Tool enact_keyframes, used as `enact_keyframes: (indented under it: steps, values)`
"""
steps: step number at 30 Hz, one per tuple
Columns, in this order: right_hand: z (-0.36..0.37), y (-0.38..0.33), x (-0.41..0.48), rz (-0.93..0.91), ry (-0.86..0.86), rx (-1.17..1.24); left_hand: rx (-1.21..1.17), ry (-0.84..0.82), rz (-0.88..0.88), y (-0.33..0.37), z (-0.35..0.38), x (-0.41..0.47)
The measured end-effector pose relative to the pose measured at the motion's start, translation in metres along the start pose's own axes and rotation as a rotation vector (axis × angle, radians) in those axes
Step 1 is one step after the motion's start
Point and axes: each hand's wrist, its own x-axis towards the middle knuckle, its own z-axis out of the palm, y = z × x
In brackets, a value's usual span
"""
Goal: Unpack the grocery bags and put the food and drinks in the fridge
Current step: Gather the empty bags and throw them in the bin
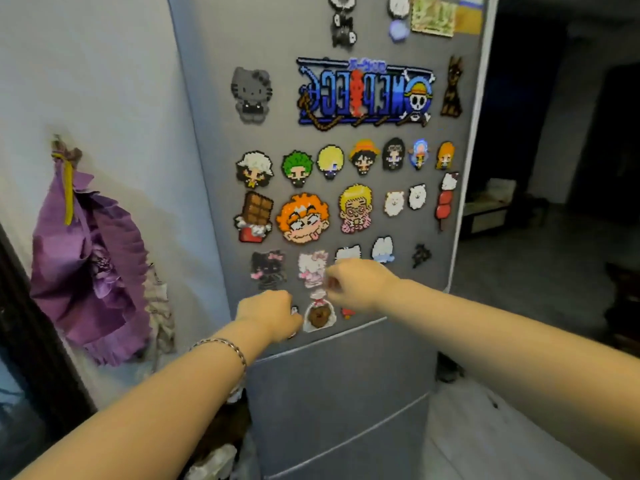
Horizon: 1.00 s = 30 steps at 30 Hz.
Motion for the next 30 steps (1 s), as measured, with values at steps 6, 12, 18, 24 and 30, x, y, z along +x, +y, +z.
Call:
enact_keyframes:
  steps: [6, 12, 18, 24, 30]
  values:
    - [0.000, 0.104, -0.152, 0.421, -0.409, 0.162, 0.065, -0.094, 0.353, 0.167, 0.008, -0.020]
    - [-0.011, 0.183, -0.355, 0.796, -0.366, 0.234, 0.020, -0.138, 0.698, 0.371, 0.027, -0.097]
    - [-0.010, 0.224, -0.591, 1.171, -0.292, 0.258, 0.006, -0.174, 0.995, 0.561, 0.051, -0.220]
    - [-0.007, 0.219, -0.830, 1.563, -0.220, 0.270, 0.024, -0.263, 1.334, 0.734, 0.072, -0.379]
    - [-0.012, 0.194, -1.017, 1.940, -0.104, 0.332, 0.051, -0.303, 1.691, 0.875, 0.083, -0.530]
